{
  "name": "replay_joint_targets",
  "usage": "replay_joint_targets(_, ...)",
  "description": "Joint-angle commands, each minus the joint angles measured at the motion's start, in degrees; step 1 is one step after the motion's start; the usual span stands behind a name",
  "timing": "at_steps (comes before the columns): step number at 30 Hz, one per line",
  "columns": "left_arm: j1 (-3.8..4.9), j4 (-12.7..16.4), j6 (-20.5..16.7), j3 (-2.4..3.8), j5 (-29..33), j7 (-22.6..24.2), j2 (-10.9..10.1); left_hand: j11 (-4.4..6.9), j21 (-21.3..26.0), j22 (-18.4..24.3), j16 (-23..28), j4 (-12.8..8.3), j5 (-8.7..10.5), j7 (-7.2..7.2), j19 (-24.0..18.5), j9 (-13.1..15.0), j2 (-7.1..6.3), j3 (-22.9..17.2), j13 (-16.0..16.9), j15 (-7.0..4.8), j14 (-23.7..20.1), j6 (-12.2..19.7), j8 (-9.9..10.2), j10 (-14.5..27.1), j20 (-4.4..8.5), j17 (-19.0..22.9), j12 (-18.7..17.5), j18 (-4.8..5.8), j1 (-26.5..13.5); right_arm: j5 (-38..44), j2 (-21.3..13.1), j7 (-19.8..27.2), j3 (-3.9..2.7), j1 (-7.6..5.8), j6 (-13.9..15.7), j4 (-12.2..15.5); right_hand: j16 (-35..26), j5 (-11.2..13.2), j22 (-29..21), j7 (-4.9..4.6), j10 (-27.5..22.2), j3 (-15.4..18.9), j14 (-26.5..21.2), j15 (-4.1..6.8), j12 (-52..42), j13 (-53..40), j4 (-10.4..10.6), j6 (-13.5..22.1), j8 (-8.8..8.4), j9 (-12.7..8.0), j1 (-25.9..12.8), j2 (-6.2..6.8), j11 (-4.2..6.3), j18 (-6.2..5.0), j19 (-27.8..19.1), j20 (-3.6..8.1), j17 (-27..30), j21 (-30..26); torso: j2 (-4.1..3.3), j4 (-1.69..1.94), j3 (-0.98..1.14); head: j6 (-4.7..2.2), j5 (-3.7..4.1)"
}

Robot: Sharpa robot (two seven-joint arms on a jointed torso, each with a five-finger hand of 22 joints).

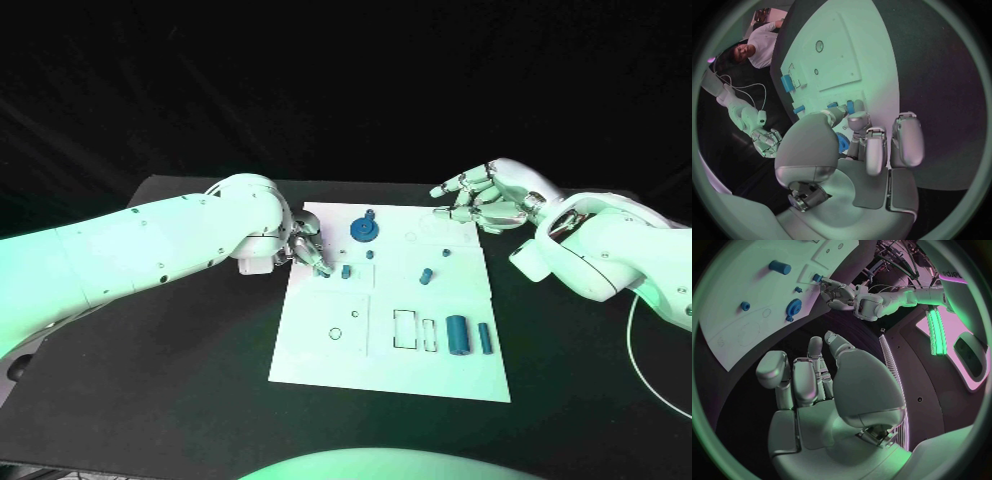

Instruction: Assemble the parts on the task board

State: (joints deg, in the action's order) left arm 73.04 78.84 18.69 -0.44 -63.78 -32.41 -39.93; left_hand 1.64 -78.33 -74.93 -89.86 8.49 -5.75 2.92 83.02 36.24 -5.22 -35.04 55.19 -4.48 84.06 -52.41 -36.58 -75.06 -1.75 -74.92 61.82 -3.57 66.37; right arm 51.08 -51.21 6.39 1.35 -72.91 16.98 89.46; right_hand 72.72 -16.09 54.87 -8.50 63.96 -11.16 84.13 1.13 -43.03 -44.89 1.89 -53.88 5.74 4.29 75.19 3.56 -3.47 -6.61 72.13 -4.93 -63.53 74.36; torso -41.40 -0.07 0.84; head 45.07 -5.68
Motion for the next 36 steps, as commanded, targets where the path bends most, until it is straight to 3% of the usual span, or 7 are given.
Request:
replay_joint_targets(1,-0.36,-0.32,2.07,-0.29,0.91,-1.37,0.48,0.01,-0.33,-2.65,-0.14,-5.42,-0.06,-0.55,0.40,-0.03,0.06,-5.94,0.08,-0.25,5.94,-0.44,-0.21,-0.40,0.07,-15.08,0.33,0.19,-0.97,0.31,-0.01,0.39,-0.01,0.03,-0.61,0.09,-0.33,-0.21,-0.06,-0.27,-0.53,-0.35,0.72,-0.07,0.18,0.06,0.08,-0.10,0.24,-0.07,-0.03,-0.34,0.02,-0.30,-0.38,-0.11,0.06,-0.26,0.00,-0.05,0.02,0.06,-0.01)
replay_joint_targets(6,-0.36,-1.10,2.33,-0.37,1.52,-2.29,0.93,0.16,-0.19,-2.62,-0.14,-3.17,0.14,-0.80,0.38,-0.15,-0.50,-3.87,-0.04,-0.36,5.94,-0.98,-0.38,-0.43,0.14,-15.08,0.35,0.16,-4.52,0.31,-0.02,0.35,-0.01,0.03,-0.65,0.13,-0.33,-0.21,-0.06,-0.27,-0.53,-0.35,0.72,-0.07,0.18,0.06,0.08,-0.10,0.24,-0.07,-0.03,-0.34,0.02,-0.30,-0.38,-0.11,0.06,-0.26,-0.02,-0.09,0.05,0.10,0.01)
replay_joint_targets(12,-0.35,-1.60,2.67,-0.41,1.74,-2.80,1.34,0.34,-0.36,-2.90,-0.14,-1.99,0.07,-1.01,0.55,-0.36,-0.09,-2.81,0.04,-0.52,5.94,-1.45,-0.37,-0.55,0.29,-15.08,0.48,0.22,-6.21,0.31,-0.05,0.30,-0.01,0.03,-0.70,0.17,-0.33,-0.21,-0.06,-0.27,-0.53,-0.35,0.72,-0.07,0.18,0.06,0.08,-0.10,0.24,-0.07,-0.03,-0.34,0.02,-0.30,-0.38,-0.11,0.06,-0.26,0.03,-0.03,0.00,0.14,0.13)
replay_joint_targets(36,-0.34,-2.13,3.96,-0.46,0.46,-4.17,2.21,0.75,-1.88,-4.72,-0.14,-0.17,0.13,-1.52,1.57,-1.10,-0.12,0.26,2.14,-0.83,5.94,-3.42,-0.19,-2.14,0.59,-15.08,2.31,0.68,-9.63,0.29,-0.12,0.33,-0.01,0.02,-0.84,0.32,-0.40,-0.25,-0.13,-0.27,-0.51,-0.45,0.73,-0.08,0.13,0.11,0.12,-0.13,0.31,-0.08,-0.15,-0.34,0.01,-0.30,-0.39,-0.11,0.09,-0.34,0.00,-0.01,0.01,0.38,0.27)
